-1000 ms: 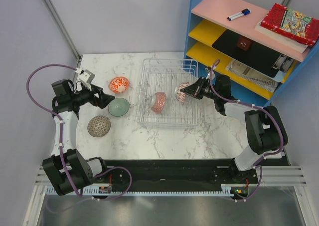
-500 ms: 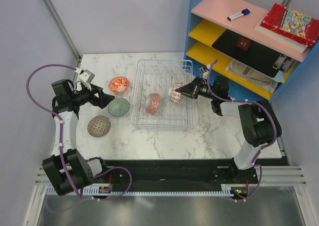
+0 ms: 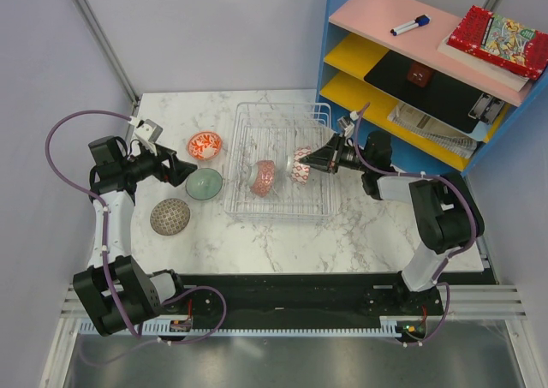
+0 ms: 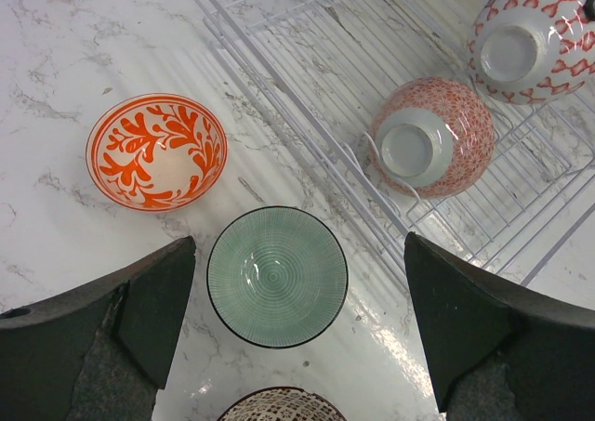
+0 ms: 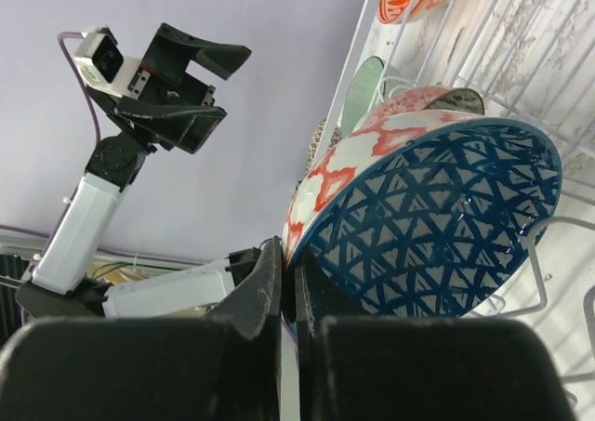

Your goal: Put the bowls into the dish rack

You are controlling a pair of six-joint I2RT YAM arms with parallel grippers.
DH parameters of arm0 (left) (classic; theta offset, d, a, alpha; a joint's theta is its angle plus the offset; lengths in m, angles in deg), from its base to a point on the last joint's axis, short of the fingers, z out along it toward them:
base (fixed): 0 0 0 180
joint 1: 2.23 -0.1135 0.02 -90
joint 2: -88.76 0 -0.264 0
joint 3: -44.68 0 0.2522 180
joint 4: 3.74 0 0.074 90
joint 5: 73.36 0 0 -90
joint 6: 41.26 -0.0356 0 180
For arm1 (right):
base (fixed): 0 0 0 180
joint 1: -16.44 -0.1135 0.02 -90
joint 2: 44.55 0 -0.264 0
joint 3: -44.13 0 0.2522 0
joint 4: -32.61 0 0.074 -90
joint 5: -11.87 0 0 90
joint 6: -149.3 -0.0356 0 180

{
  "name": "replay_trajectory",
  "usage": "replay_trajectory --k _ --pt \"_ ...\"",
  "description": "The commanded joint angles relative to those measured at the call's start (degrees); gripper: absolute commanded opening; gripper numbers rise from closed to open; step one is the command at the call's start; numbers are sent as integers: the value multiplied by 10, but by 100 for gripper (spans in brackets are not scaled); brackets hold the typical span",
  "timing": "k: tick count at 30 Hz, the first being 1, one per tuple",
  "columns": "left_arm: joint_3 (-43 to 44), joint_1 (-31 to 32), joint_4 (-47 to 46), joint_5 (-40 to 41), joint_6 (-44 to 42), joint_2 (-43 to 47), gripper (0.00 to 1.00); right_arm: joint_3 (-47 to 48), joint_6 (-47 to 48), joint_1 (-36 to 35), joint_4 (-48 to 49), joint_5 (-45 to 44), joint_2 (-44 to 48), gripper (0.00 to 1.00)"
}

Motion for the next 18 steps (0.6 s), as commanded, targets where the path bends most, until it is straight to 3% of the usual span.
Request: replay_trajectory --k 1,12,18 --pt "1 -4 -18 -14 11 11 100 0 68 -2 -37 16 35 0" --pt "2 -4 -18 -11 8 12 100 18 231 -2 -240 -1 56 0" --pt "4 -4 -18 -12 11 11 100 19 256 -3 -271 -21 52 0"
